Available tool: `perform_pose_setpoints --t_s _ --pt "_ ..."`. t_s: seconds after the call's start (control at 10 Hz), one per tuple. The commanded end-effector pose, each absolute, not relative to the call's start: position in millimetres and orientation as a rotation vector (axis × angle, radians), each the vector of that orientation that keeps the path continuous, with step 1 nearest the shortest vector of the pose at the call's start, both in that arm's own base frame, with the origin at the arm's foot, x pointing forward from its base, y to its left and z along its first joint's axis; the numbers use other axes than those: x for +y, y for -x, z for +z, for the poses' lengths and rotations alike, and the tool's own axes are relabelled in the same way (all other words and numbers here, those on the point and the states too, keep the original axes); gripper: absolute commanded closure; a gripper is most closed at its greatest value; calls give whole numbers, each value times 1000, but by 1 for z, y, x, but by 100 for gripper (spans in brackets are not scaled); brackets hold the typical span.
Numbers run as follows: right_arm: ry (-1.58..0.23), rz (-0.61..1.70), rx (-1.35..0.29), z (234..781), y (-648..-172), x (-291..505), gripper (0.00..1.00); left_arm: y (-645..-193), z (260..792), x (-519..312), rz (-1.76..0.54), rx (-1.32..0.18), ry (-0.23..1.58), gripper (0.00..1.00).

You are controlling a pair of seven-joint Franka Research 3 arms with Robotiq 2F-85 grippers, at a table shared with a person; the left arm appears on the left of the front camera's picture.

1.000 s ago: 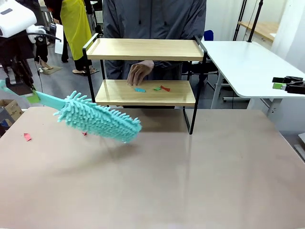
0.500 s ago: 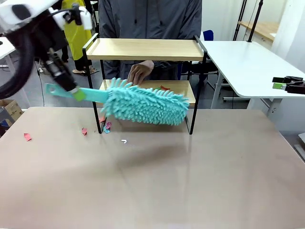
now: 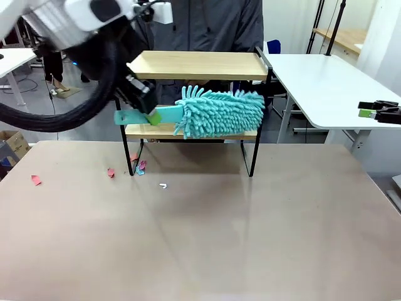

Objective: Clean the shelf.
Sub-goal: Clean the specific section of the Shelf indicated by the human with the Duster.

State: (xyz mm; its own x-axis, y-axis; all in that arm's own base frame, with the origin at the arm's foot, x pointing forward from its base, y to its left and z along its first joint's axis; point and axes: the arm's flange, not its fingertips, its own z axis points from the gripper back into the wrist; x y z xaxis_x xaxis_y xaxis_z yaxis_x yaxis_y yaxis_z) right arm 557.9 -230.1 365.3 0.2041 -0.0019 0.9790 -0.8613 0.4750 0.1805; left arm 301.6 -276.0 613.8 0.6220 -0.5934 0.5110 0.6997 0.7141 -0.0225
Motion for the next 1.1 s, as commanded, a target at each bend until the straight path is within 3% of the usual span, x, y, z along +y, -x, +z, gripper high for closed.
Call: perform_pose_setpoints --t_s 0.0,0.3,0.7,1.0 --pt "-897 731 -1229 369 -558 -227 0 -305 617 -297 -662 -546 186 87" --pt "-897 731 -1229 369 -558 -227 0 -319 599 -342 -557 -578 258 87" --pt "-897 731 -1229 369 -558 -227 0 -323 572 -418 -375 -645 147 87" --pt "-897 731 -1229 369 -558 -227 0 -330 547 -448 -335 -614 117 87"
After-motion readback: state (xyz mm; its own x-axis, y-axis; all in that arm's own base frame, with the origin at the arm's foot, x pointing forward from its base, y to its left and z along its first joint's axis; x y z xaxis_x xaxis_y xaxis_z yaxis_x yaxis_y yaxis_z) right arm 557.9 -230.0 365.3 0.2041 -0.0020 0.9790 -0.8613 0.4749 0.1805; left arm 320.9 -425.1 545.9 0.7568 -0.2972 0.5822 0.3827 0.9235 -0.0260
